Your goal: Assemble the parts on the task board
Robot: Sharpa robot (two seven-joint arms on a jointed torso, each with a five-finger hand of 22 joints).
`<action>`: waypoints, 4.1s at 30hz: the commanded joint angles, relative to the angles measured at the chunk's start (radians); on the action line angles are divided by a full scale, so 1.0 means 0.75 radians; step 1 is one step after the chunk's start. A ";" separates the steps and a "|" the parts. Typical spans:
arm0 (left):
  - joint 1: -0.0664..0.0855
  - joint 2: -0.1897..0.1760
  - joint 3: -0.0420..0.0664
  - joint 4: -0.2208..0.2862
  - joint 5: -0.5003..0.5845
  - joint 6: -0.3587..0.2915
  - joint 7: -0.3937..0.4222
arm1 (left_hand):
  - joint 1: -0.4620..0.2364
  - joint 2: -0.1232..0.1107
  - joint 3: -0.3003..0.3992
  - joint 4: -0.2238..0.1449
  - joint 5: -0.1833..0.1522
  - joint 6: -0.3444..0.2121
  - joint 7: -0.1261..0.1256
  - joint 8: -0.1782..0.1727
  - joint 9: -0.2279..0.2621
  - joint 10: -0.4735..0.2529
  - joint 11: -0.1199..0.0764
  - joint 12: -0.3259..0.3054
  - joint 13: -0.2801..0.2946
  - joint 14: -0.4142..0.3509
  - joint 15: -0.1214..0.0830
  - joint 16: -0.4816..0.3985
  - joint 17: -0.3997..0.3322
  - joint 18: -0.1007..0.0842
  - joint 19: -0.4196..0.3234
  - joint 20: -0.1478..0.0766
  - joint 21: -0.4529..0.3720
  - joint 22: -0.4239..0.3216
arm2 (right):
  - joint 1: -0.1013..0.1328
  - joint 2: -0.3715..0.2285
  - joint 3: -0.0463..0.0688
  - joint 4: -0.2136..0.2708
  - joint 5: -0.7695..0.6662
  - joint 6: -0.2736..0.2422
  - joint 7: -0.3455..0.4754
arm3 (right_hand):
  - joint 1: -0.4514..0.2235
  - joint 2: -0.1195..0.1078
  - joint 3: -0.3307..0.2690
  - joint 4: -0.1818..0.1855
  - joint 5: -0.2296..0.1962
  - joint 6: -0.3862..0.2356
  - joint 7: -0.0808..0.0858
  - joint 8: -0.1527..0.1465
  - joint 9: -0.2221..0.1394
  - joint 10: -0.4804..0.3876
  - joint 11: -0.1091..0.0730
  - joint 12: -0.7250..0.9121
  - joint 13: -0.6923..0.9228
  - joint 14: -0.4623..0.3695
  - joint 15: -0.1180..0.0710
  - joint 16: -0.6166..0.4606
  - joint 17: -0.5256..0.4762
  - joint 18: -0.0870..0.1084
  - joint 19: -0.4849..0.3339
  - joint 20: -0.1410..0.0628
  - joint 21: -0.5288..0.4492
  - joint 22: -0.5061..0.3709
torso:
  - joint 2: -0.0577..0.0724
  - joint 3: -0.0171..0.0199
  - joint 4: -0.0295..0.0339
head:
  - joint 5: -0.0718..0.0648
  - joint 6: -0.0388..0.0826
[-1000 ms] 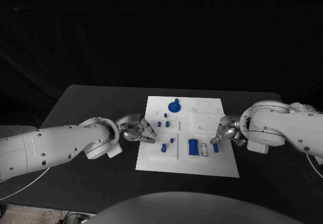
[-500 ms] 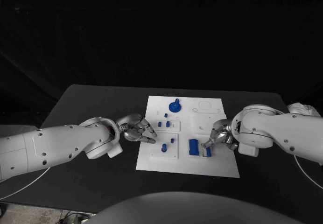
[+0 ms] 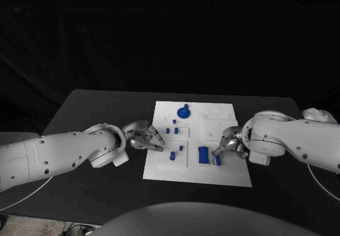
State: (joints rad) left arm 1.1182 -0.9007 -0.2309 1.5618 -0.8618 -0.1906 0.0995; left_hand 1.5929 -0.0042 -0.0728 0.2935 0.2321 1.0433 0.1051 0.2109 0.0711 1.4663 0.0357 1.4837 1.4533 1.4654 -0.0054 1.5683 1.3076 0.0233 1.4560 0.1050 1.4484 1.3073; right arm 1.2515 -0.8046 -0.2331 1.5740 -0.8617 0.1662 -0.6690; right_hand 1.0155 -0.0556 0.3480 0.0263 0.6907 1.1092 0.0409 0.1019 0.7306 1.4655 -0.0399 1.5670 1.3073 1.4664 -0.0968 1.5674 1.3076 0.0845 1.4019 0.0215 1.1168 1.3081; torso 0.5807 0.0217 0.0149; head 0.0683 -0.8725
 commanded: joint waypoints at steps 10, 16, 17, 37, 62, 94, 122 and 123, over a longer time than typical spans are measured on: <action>0.000 0.002 0.001 0.003 0.007 0.029 -0.004 | -0.003 0.014 -0.011 -0.001 0.006 -0.005 -0.001 0.006 -0.001 0.022 -0.008 -0.006 -0.006 0.141 -0.012 0.003 0.351 0.019 -0.002 -0.009 0.000 0.286 | -0.002 0.004 0.000 -0.011 0.015 -0.007 0.005 | -0.059 0.006 0.070 -0.040 -0.033 -0.015 -0.002 0.000 0.000 0.140 0.003 0.005 0.351 0.139 0.006 0.005 0.351 0.012 -0.009 -0.001 -0.019 0.182 | 0.000 0.0002 0.0002 | 0.004 0.000; 0.000 0.003 0.001 0.002 0.007 0.033 -0.007 | -0.003 0.014 -0.011 -0.001 0.006 -0.005 -0.001 0.006 -0.001 0.022 -0.008 -0.006 -0.006 0.141 -0.012 0.003 0.351 0.019 -0.002 -0.009 0.000 0.286 | -0.002 0.003 0.000 -0.011 0.015 -0.005 0.006 | -0.085 0.006 0.062 -0.041 -0.196 -0.020 -0.002 -0.002 0.002 0.140 0.004 0.005 0.351 0.139 0.007 0.005 0.351 0.012 -0.007 0.000 -0.023 0.182 | 0.000 0.0001 0.0001 | 0.004 0.000; 0.000 0.004 0.001 0.001 0.007 0.034 -0.007 | -0.003 0.014 -0.011 -0.001 0.006 -0.005 -0.001 0.006 -0.001 0.022 -0.008 -0.006 -0.006 0.141 -0.012 0.003 0.351 0.019 -0.002 -0.009 0.000 0.286 | -0.002 0.003 0.000 -0.011 0.015 -0.005 0.007 | -0.091 0.005 0.057 -0.040 -0.236 -0.021 -0.002 -0.002 0.001 0.140 0.005 0.005 0.351 0.139 0.008 0.005 0.351 0.012 -0.007 0.001 -0.024 0.182 | 0.000 0.0000 0.0001 | 0.004 0.000; -0.001 0.009 0.001 -0.004 0.004 0.048 -0.021 | -0.004 0.014 -0.012 -0.001 0.007 -0.006 -0.001 0.007 -0.002 0.021 -0.008 -0.007 -0.007 0.141 -0.011 0.003 0.351 0.019 -0.002 -0.009 0.000 0.286 | -0.002 -0.004 0.000 -0.011 0.022 -0.020 0.011 | -0.214 0.014 -0.086 0.063 -0.693 -0.015 0.004 -0.004 -0.006 0.140 0.010 0.005 0.351 0.139 0.013 0.005 0.351 0.012 0.002 0.006 -0.029 0.184 | 0.000 0.0001 0.0007 | 0.008 0.000; -0.001 -0.013 0.001 0.025 0.010 -0.047 0.080 | -0.002 0.018 -0.015 -0.003 0.016 0.006 -0.006 0.018 0.001 0.030 -0.011 0.003 0.005 0.141 -0.013 0.003 0.351 0.016 0.007 -0.009 0.009 0.290 | 0.039 -0.325 0.000 0.268 0.116 -0.324 0.459 | 0.069 0.076 -0.157 0.042 -0.256 -0.129 0.023 -0.051 -0.058 0.140 0.023 0.005 0.351 0.139 0.019 0.005 0.351 -0.003 0.025 0.007 0.039 0.204 | -0.001 -0.0001 -0.0006 | 0.016 0.000; -0.001 -0.028 0.001 0.035 0.013 -0.067 0.107 | 0.018 0.018 -0.013 -0.005 0.033 0.012 -0.011 0.028 0.002 0.033 -0.016 0.005 0.007 0.141 -0.017 0.003 0.351 0.016 0.009 -0.012 0.010 0.290 | -0.232 -0.365 -0.004 0.302 -0.632 -0.730 0.730 | 0.418 0.019 -0.242 0.006 -0.688 -0.338 -0.019 0.704 0.412 0.140 0.001 0.005 0.351 0.139 0.012 0.005 0.351 0.006 -0.052 0.010 0.040 0.194 | 0.001 0.0000 0.0005 | 0.018 0.000; -0.001 -0.025 0.001 0.031 0.013 -0.032 0.075 | 0.019 0.020 -0.013 -0.003 0.037 0.011 -0.010 0.029 0.002 0.025 -0.016 -0.003 -0.003 0.141 -0.018 0.003 0.351 0.018 0.002 -0.013 0.003 0.287 | -0.267 -0.299 -0.004 0.239 -0.622 -0.671 0.671 | 0.408 0.004 -0.281 0.068 -0.793 -0.402 -0.018 0.803 0.479 0.140 0.000 0.005 0.351 0.139 0.014 0.005 0.351 0.013 -0.070 0.011 0.007 0.184 | 0.000 -0.0001 0.0007 | 0.024 0.000; -0.001 -0.025 0.001 0.031 0.013 -0.031 0.075 | 0.019 0.020 -0.013 -0.003 0.037 0.011 -0.010 0.029 0.002 0.025 -0.016 -0.003 -0.003 0.141 -0.018 0.003 0.351 0.018 0.002 -0.013 0.003 0.287 | -0.268 -0.297 -0.004 0.237 -0.622 -0.670 0.668 | 0.408 0.004 -0.281 0.068 -0.794 -0.402 -0.018 0.803 0.479 0.140 0.000 0.005 0.351 0.139 0.014 0.005 0.351 0.013 -0.070 0.011 0.006 0.184 | 0.000 -0.0001 0.0007 | 0.025 0.000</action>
State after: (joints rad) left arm 1.1173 -0.9218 -0.2310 1.5837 -0.8582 -0.2321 0.1580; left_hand 1.5954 0.0087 -0.0810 0.2907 0.2575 1.0468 0.1016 0.2264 0.0715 1.4649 0.0299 1.4839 1.4522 1.4654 -0.0125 1.5683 1.3077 0.0232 1.4596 0.1014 1.4523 1.3073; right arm 1.0526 -1.0293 -0.2356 1.7528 -1.3188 -0.3610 -0.1542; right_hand 1.3203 -0.0440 0.1368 0.0695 0.0987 0.8140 0.0288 0.7007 1.0890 1.4667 -0.0357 1.5670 1.3077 1.4666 -0.0790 1.5674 1.3074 0.0845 1.3573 0.0304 1.1268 1.3078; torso 0.5807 0.0217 0.0152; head 0.0870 -0.8725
